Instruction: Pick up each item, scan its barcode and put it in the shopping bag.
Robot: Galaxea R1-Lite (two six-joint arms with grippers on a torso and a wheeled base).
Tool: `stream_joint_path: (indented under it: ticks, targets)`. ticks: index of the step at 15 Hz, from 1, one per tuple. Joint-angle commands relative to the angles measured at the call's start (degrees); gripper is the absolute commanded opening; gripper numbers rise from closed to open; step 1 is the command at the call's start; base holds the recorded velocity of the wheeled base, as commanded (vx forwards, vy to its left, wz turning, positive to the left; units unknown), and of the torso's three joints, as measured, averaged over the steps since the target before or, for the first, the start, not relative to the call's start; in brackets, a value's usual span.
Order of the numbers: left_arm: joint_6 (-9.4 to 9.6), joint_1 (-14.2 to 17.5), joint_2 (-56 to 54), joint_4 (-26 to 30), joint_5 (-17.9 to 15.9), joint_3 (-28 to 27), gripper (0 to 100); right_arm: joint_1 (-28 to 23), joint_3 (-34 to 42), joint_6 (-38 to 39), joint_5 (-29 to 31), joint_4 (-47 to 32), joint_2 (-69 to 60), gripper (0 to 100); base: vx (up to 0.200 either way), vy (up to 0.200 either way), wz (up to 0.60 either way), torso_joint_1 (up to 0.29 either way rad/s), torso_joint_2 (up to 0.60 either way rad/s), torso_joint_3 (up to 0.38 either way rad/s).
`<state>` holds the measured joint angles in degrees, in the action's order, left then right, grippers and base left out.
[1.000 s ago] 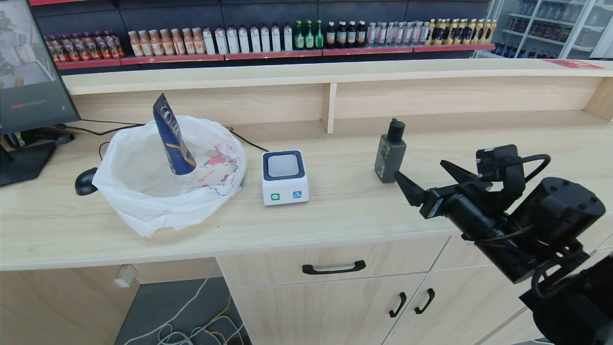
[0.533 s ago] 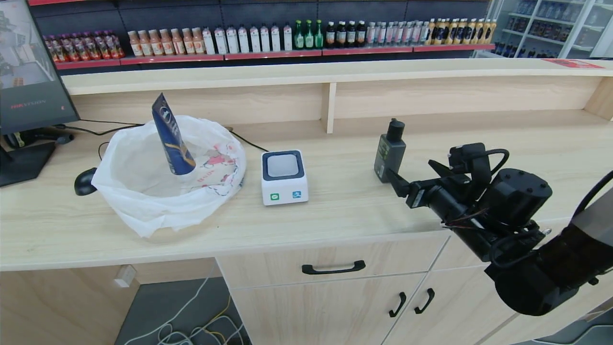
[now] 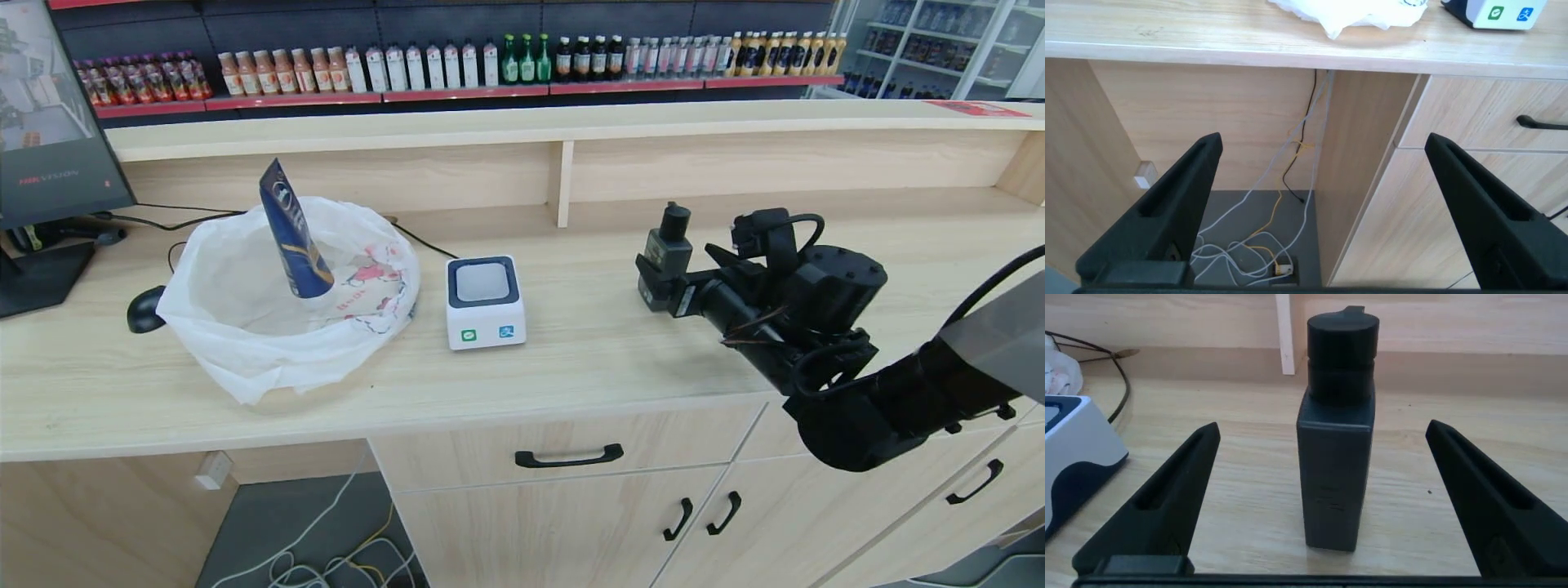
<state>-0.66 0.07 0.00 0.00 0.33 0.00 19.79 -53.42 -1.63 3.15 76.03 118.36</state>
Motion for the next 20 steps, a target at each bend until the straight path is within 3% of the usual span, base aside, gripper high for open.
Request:
stream_joint_path:
  ticks: [1,11,20]
  targets:
    - [0.04,0.0,0.0,0.0,0.0,0.0,100,0.1,-3.2,0.0,-0.1,-0.6,2.5,100,0.0,0.0,0.0,0.0,0.0,0.0]
    - [0.04,0.0,0.0,0.0,0.0,0.0,100,0.1,-15.4,1.5,-0.6,-7.1,9.0,100,0.0,0.0,0.0,0.0,0.0,0.0]
    - [-0.04,0.0,0.0,0.0,0.0,0.0,100,-0.4,-15.9,1.9,-0.8,-7.3,9.8,100,0.0,0.0,0.0,0.0,0.0,0.0]
